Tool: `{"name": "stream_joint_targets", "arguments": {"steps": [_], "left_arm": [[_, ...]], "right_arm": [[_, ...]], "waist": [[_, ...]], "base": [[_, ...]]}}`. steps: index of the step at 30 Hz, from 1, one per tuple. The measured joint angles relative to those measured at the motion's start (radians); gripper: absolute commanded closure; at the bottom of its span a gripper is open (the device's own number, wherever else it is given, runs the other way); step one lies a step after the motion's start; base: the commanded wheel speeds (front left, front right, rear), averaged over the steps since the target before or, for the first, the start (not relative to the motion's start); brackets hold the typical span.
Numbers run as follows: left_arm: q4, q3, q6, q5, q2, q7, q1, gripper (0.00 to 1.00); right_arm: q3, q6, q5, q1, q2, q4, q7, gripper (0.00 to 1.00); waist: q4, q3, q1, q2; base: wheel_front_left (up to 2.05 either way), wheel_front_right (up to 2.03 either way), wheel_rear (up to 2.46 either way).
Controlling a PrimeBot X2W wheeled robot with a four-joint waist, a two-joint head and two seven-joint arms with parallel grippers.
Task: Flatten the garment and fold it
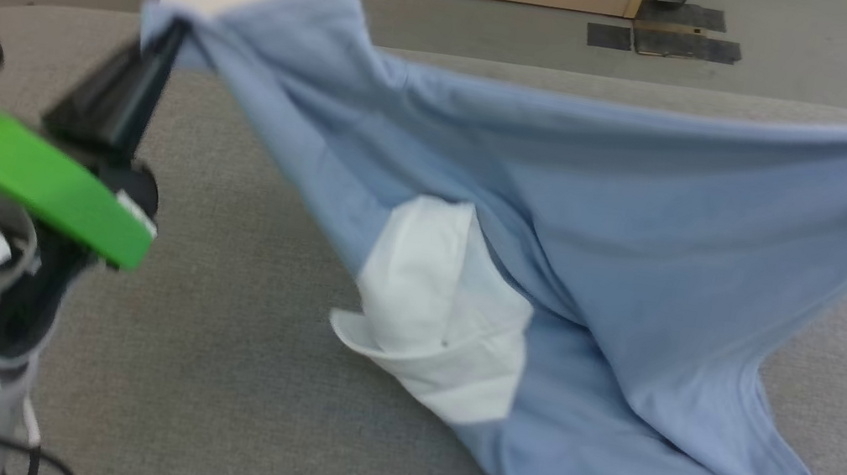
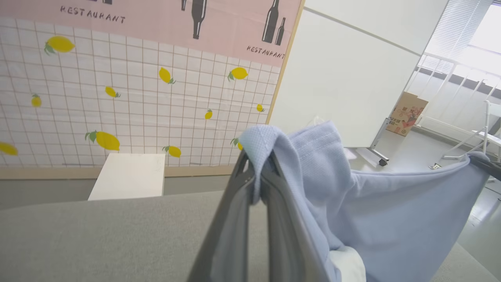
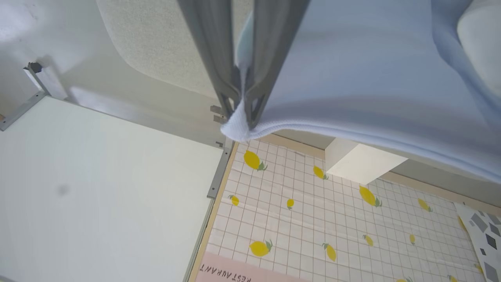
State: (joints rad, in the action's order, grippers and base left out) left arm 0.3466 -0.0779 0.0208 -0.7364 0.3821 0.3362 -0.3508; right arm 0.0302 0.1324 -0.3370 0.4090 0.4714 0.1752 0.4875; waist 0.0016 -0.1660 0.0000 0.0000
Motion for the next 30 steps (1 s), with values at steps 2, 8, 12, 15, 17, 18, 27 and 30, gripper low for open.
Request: {"name": "stream_joint_targets", "arguments": {"steps": [2, 8, 12, 15, 17, 18, 27, 30], "left_arm": [[0.008, -0.004, 0.002, 0.000, 0.004, 0.018, -0.081, 1.00], [-0.028, -0.032, 0.005, 0.000, 0.000, 0.050, -0.346, 1.00], [-0.107, -0.035, 0.003, 0.005, -0.016, 0.050, -0.514, 1.00], [-0.178, -0.031, -0.001, 0.006, -0.032, 0.046, -0.634, 1.00], [-0.233, -0.028, -0.005, 0.018, -0.035, 0.037, -0.716, 1.00], [-0.255, -0.028, -0.008, 0.026, -0.034, 0.033, -0.749, 1.00], [-0.495, 0.013, -0.064, 0.113, -0.051, -0.107, -1.141, 1.00], [-0.560, 0.036, -0.075, 0.135, -0.058, -0.183, -1.260, 1.00]], "right_arm": [[0.004, 0.000, 0.003, 0.044, 0.024, 0.034, 0.043, 1.00], [-0.004, 0.000, 0.002, 0.224, 0.078, 0.057, 0.148, 1.00], [-0.018, 0.000, 0.003, 0.372, 0.079, 0.002, 0.175, 1.00], [-0.040, 0.000, 0.011, 0.481, 0.063, -0.060, 0.186, 1.00], [-0.057, 0.000, 0.027, 0.554, 0.046, -0.111, 0.193, 1.00], [-0.062, 0.000, 0.034, 0.584, 0.039, -0.133, 0.193, 1.00], [-0.002, 0.000, 0.223, 0.930, -0.107, -0.344, 0.030, 1.00], [0.031, 0.000, 0.321, 1.026, -0.161, -0.392, -0.086, 1.00]], "waist": [[-0.011, 0.005, 0.0000, 0.0000], [-0.030, -0.003, 0.0000, 0.0000], [-0.036, -0.028, 0.0000, 0.0000], [-0.041, -0.057, 0.0000, 0.0000], [-0.045, -0.082, 0.0000, 0.0000], [-0.046, -0.094, 0.0000, 0.0000], [-0.067, -0.252, 0.0001, 0.0000], [-0.077, -0.309, 0.0002, 0.0000]], "base": [[0.00, 0.00, 0.00], [0.00, 0.00, 0.00], [0.00, 0.00, 0.00], [0.00, 0.00, 0.00], [0.00, 0.00, 0.00], [0.00, 0.00, 0.00], [0.00, 0.00, 0.00], [0.00, 0.00, 0.00]]}}
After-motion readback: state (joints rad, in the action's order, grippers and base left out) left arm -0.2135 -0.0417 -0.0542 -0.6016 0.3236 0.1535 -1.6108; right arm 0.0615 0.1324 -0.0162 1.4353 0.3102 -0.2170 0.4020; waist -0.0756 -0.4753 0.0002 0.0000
